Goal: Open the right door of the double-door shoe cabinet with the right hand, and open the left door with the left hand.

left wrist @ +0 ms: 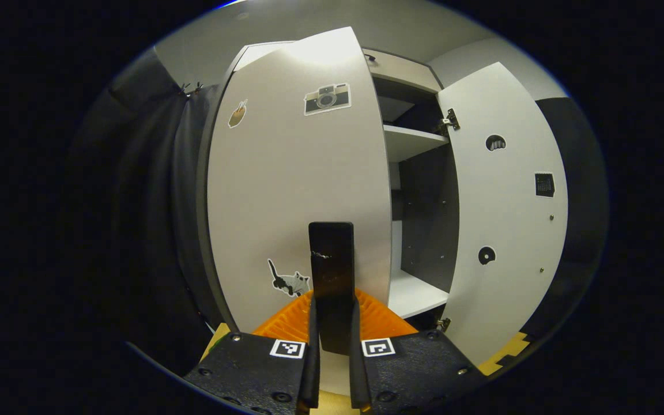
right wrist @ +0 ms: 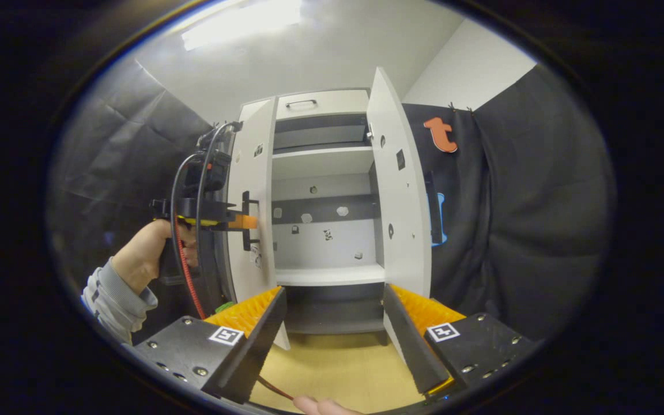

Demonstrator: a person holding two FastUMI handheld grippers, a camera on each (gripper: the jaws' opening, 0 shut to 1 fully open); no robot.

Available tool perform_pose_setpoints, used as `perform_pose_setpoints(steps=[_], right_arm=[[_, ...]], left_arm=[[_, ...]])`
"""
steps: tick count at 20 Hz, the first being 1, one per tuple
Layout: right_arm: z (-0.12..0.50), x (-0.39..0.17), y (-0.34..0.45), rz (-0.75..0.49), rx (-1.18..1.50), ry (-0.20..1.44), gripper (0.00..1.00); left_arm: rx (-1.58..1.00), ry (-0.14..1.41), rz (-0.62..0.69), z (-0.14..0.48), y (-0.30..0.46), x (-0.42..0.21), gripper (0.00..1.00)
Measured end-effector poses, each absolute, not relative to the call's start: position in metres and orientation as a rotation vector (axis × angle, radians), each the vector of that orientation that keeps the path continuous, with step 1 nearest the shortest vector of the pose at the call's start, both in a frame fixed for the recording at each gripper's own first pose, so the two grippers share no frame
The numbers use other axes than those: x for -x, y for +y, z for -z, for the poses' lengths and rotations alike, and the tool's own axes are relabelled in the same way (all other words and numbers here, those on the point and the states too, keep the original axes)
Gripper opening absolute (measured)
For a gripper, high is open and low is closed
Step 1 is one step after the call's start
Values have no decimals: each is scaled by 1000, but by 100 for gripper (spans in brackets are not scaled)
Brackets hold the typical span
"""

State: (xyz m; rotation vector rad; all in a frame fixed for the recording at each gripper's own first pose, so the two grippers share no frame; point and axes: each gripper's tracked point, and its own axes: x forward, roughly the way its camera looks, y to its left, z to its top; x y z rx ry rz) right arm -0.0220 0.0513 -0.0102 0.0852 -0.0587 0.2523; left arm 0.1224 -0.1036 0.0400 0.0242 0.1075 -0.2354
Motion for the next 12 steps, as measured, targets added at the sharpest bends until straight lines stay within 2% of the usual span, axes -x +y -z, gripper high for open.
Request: perform_pose_setpoints(steps=[2, 3, 12], right_arm=[[9, 23, 51, -248, -89, -62, 96], [8, 24, 52, -248, -93, -64, 99], [10, 27, 69, -277, -98, -57, 99]], left_arm=[[-37, 104, 228, -41, -97, -116, 21], [-35, 98, 224, -42, -93, -112, 21], [-36, 96, 180, -45, -70, -101, 21]])
